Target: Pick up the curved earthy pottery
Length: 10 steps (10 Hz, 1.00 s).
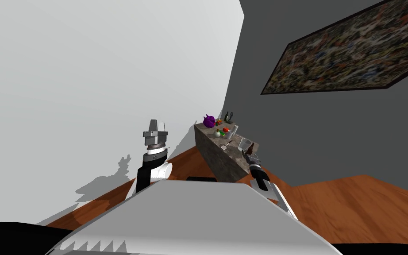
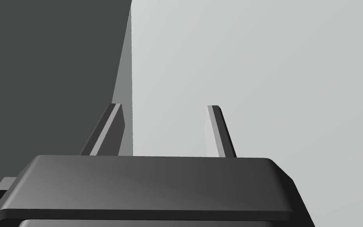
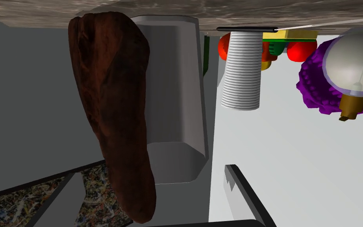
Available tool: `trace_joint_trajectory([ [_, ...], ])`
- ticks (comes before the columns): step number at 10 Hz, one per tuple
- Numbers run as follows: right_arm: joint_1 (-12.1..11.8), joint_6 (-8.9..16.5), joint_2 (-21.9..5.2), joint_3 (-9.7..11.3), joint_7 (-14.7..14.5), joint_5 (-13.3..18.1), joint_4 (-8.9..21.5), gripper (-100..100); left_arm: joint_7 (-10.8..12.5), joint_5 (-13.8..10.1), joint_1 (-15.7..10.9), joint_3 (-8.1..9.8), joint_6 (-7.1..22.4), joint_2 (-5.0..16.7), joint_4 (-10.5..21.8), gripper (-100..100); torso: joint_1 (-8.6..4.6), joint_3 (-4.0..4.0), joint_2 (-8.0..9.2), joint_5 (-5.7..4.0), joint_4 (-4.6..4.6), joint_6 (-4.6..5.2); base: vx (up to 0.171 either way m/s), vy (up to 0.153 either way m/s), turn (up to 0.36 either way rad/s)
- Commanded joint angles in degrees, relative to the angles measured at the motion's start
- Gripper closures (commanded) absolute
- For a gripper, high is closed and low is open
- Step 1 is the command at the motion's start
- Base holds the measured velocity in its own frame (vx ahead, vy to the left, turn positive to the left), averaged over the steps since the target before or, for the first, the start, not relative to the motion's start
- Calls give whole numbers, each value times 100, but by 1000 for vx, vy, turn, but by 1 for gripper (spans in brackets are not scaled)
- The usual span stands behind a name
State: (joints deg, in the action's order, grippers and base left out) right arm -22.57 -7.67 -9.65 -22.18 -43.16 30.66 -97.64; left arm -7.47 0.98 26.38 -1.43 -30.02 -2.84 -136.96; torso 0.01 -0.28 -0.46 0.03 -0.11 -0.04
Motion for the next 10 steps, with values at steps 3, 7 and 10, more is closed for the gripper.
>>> trace_joint_trajectory([
  [3,259,-130,-143,93,-23,-106,478,-100,0,0,-1,0,0,0,0,0,3,4,9,-3,-1,-5,-3,42,-37],
  [7,970,-608,-742,474,-120,-549,1290,-100,0,0,-1,0,0,0,0,0,13,-9,-9,-15,-10,-28,-2,57,-121],
  [10,1132,-608,-750,474,-120,-549,1782,-100,0,0,-1,-1,0,0,0,0,23,-16,-20,-15,-12,-37,-1,40,-25],
])
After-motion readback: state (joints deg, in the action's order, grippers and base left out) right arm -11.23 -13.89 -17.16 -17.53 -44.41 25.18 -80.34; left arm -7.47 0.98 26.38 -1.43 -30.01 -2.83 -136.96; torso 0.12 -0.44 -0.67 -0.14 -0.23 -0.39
